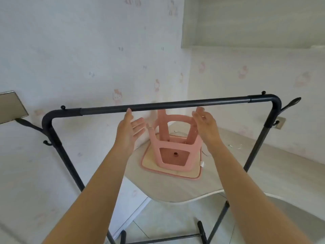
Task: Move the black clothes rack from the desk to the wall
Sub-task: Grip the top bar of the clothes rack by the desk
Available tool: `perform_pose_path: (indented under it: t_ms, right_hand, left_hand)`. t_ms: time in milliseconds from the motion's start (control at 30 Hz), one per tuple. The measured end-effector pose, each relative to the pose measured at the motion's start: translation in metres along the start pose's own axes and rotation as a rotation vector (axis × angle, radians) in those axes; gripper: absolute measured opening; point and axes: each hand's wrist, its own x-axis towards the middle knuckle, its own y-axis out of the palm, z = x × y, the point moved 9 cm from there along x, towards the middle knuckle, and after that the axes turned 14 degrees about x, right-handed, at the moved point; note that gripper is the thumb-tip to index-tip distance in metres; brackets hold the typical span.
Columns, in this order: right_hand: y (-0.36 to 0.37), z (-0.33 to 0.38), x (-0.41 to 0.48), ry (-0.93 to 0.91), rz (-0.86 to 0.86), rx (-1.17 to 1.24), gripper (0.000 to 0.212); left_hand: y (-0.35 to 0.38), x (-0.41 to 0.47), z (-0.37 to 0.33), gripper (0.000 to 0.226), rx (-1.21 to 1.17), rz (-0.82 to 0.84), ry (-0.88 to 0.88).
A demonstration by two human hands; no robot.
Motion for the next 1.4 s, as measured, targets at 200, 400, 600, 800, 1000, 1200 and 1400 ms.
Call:
perform_pose_path:
  t_ms: [200,400,600,800,1000,1200,1400]
  right_hand:
    - [-0.005,0.002,0.028,0.086,-0.056,0.343,0.042]
    - [-0.002,0.008,0.042,0.142,-0.052,0.787,0.012]
    - [-0.002,0.013,0.038,0.164,-0.103,0.836,0.006]
    - [-0.004,0.017,0.031,0.166,-0.171,0.772,0.010]
    - [-0.021,0.021,0.021,0.155,-0.243,0.762,0.012]
    - [-0.042,0.027,0.009,0.124,-0.310,0.733,0.011]
    - [-0.068,0.030,-0.006,0.094,-0.389,0.725,0.011]
  left_hand:
    - [0.005,0.025,-0.010,0.032,-0.377,-0.022,-0.055]
    - [0.005,0.032,-0.027,0.017,-0.505,-0.053,0.008]
    - [0.008,0.036,-0.028,0.011,-0.446,-0.063,0.054]
    - [0.008,0.035,-0.027,0.009,-0.414,-0.067,0.064]
    - [0.023,0.031,-0.029,0.012,-0.400,0.010,0.042]
    - [0.042,0.029,-0.028,0.013,-0.412,0.091,0.021]
    - [0.064,0.020,-0.024,0.019,-0.368,0.150,-0.003]
